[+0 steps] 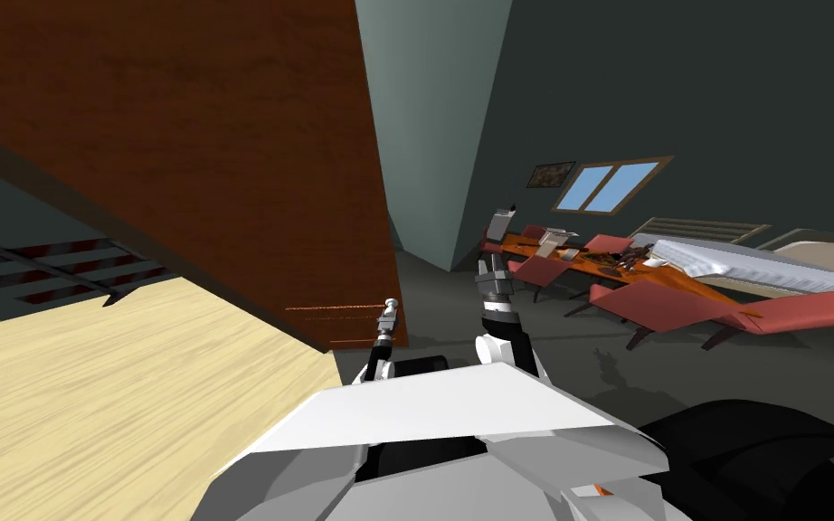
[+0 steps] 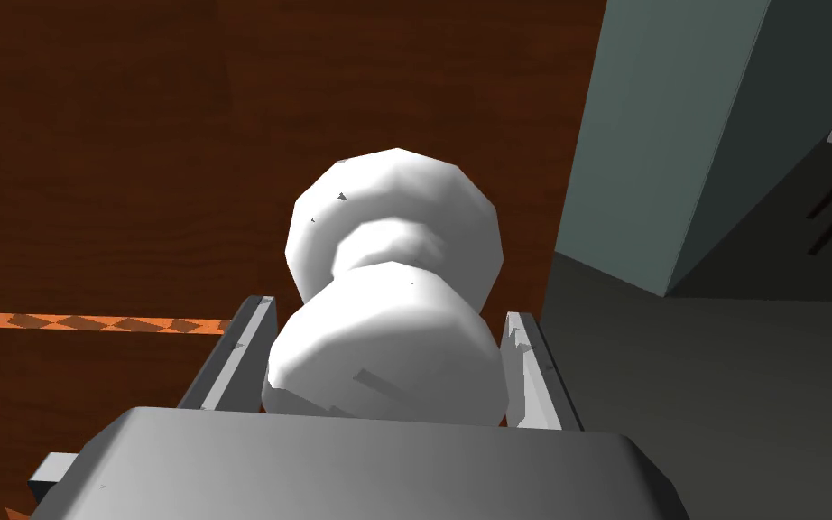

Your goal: Push the door open

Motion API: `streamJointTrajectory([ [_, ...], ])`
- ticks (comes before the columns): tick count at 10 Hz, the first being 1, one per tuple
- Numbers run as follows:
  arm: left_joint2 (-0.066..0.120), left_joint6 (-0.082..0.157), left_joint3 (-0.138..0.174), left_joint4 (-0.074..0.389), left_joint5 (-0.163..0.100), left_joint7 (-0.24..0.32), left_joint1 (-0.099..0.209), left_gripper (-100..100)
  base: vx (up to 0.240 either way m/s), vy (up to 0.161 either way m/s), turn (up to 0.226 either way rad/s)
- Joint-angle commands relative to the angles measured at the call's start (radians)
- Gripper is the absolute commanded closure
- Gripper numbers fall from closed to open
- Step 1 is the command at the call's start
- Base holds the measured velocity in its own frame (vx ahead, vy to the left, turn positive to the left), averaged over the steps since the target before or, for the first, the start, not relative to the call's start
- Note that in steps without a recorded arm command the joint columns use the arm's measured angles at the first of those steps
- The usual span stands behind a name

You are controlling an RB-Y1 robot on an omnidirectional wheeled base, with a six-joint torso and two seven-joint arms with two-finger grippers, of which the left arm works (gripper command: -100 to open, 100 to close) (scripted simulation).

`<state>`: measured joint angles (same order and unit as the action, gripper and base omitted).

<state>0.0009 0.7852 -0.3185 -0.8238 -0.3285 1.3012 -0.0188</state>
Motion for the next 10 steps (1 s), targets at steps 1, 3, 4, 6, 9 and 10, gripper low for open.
streamJointTrajectory([
  [1, 0.017, -0.006, 0.024, -0.008, -0.011, -0.009, 0.005, 100, 0.147, -0.084, 0.053],
  [3, 0.023, -0.004, 0.041, -0.007, -0.019, -0.014, 0.007, 100, 0.121, -0.069, 0.021],
  [4, 0.023, -0.004, 0.041, -0.007, -0.019, -0.014, 0.007, 100, 0.127, -0.067, 0.049],
  [6, 0.021, -0.001, 0.064, -0.005, -0.031, -0.022, 0.009, 100, 0.172, -0.106, 0.065],
  [9, -0.012, 0.004, 0.102, -0.003, -0.050, -0.036, 0.012, 100, 0.204, -0.093, 0.078],
  [10, -0.028, 0.005, 0.112, -0.002, -0.055, -0.039, 0.013, 100, 0.199, -0.087, 0.086],
])
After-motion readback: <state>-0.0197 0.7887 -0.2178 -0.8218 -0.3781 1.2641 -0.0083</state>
